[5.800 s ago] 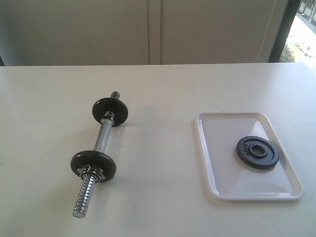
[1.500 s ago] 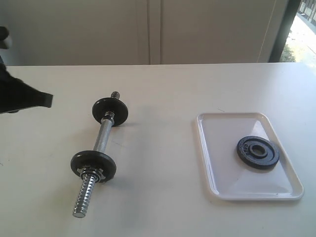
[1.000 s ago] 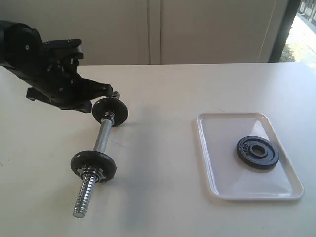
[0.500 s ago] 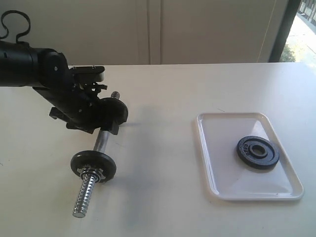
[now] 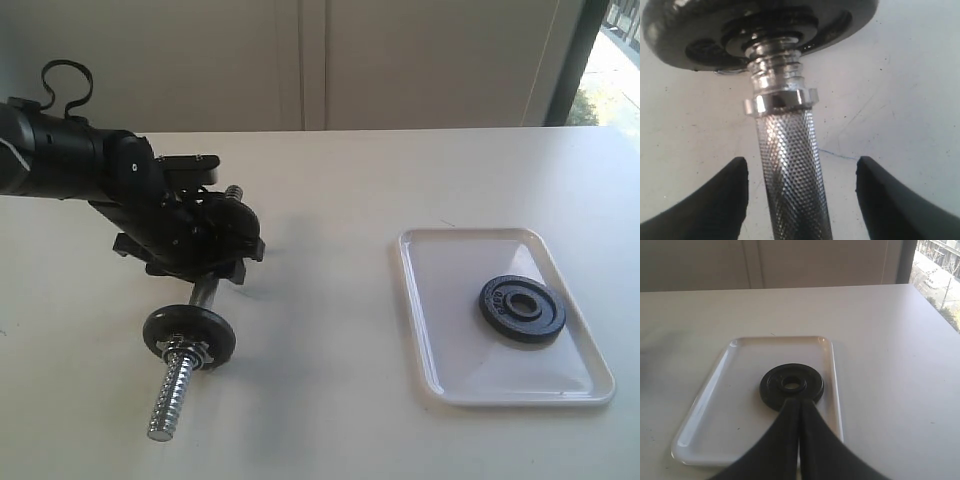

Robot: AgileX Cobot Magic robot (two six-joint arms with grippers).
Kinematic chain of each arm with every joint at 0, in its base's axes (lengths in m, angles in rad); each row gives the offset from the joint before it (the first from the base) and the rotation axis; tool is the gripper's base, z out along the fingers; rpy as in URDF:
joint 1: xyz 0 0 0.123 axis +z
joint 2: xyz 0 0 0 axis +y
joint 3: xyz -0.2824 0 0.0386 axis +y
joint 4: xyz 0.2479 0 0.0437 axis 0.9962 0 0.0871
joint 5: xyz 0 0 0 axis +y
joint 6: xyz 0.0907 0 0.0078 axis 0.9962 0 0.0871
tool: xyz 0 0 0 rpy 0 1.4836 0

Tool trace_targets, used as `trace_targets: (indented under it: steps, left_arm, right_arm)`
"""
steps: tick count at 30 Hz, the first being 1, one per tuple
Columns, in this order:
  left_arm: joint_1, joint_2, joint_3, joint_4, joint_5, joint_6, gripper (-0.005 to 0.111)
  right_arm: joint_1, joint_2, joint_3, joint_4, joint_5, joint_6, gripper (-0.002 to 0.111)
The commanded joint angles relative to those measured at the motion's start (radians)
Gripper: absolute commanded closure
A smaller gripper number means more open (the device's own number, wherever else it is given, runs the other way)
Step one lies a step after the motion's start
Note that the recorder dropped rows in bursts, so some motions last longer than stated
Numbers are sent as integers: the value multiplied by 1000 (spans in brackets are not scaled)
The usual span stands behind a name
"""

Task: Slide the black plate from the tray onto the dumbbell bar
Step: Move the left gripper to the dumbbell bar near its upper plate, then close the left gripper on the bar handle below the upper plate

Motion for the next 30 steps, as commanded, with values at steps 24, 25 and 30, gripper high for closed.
trace_targets:
  steps: [24, 25, 30]
  left_arm:
    - [-3, 48, -2, -8, -76, 3, 47]
    - [-3, 55, -2, -8, -78, 3, 47]
    - [-3, 61, -2, -13, -108, 3, 47]
  right_arm:
    - [3, -6, 7, -7, -8, 2, 108]
    - [3, -6, 7, -7, -8, 2, 108]
    - [3, -6, 7, -7, -8, 2, 108]
